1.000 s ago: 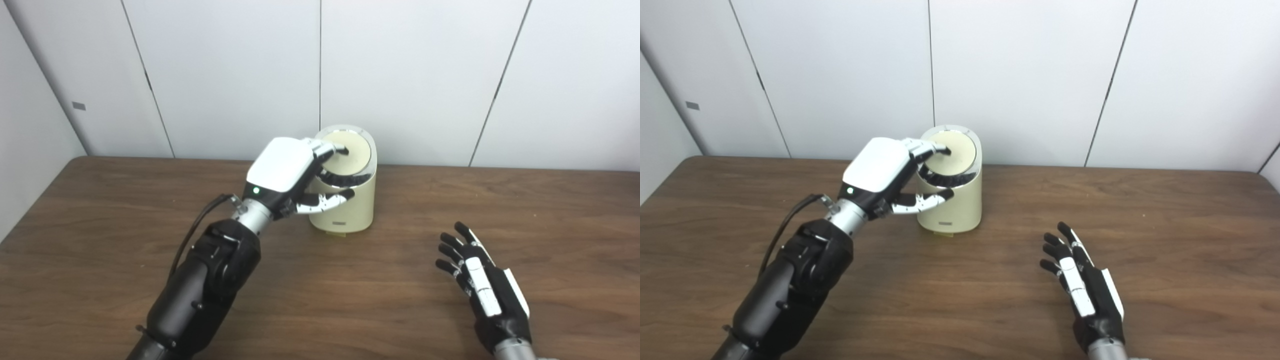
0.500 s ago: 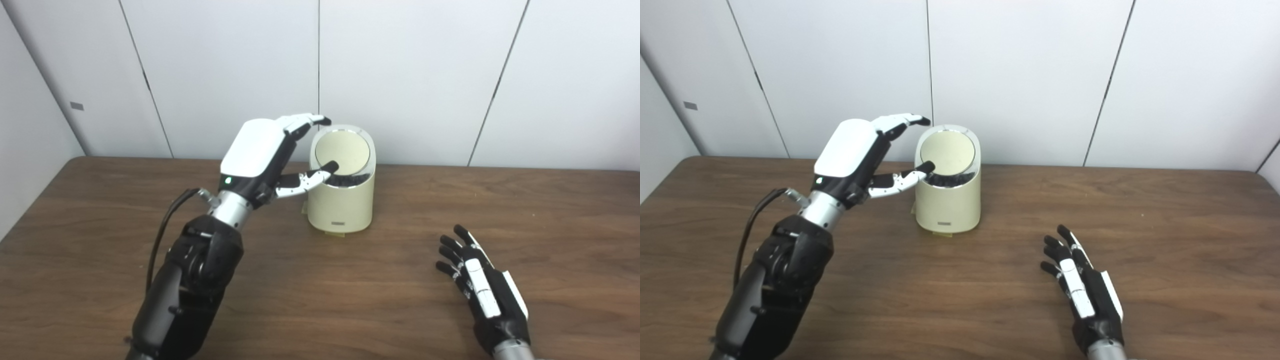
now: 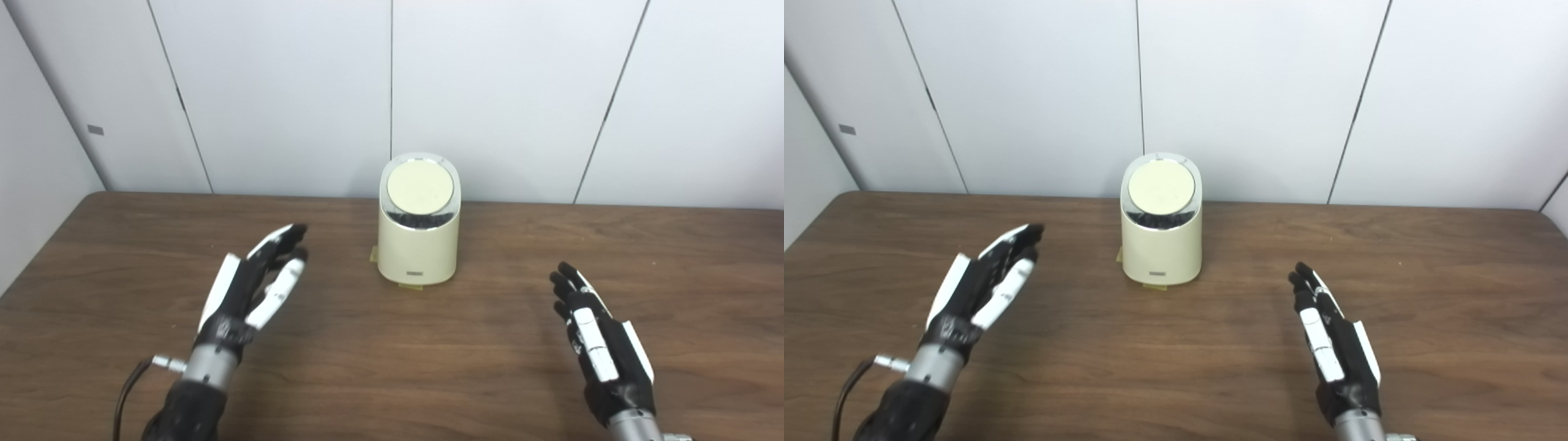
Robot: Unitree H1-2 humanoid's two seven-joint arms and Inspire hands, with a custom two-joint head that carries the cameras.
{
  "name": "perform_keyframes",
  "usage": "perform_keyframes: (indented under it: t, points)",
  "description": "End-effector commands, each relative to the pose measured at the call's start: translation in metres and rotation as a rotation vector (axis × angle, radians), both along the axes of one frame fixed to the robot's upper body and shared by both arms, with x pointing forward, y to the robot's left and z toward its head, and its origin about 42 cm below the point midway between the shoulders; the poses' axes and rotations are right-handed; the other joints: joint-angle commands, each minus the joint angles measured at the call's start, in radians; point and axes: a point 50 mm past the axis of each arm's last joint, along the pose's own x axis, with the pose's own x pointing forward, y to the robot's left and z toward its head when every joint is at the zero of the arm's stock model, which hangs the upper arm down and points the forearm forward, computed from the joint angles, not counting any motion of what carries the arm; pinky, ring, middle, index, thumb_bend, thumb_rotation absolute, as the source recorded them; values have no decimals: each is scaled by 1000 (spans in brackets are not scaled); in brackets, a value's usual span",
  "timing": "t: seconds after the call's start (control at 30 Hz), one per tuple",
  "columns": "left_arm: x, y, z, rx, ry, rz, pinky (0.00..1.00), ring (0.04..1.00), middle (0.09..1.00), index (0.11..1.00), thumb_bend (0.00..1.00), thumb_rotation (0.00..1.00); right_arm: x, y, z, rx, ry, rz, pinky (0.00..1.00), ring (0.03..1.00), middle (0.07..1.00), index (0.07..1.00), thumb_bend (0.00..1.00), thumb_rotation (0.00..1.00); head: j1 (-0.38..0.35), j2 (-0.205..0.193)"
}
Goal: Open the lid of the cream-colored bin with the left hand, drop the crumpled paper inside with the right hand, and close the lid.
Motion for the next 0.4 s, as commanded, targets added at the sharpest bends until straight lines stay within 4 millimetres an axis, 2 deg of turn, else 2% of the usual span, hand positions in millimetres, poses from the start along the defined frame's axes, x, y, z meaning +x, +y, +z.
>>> perform_keyframes:
  t: [0.0, 0.13, 0.23, 0.37]
  points:
    - [-1, 2, 9, -81, -42, -12, 960, 952, 939, 944, 481, 876, 2, 1, 18, 6, -77, 5, 980, 980, 956, 930, 494, 798, 2, 1]
    - [-14, 9, -11, -248, -14, 0, 994, 993, 985, 992, 459, 900, -1, -2, 20, 22, -92, 6, 992, 998, 991, 947, 485, 808, 6, 6]
    - [-19, 7, -17, -331, -9, 10, 1000, 1000, 999, 1000, 398, 978, -3, -6, 20, -9, -86, 6, 1000, 1000, 1000, 965, 488, 854, 7, 13]
    - [-24, 5, -27, -379, 0, 31, 1000, 1000, 1000, 1000, 410, 999, -5, -10, 19, -17, -65, 6, 1000, 1000, 1000, 984, 497, 900, 8, 21]
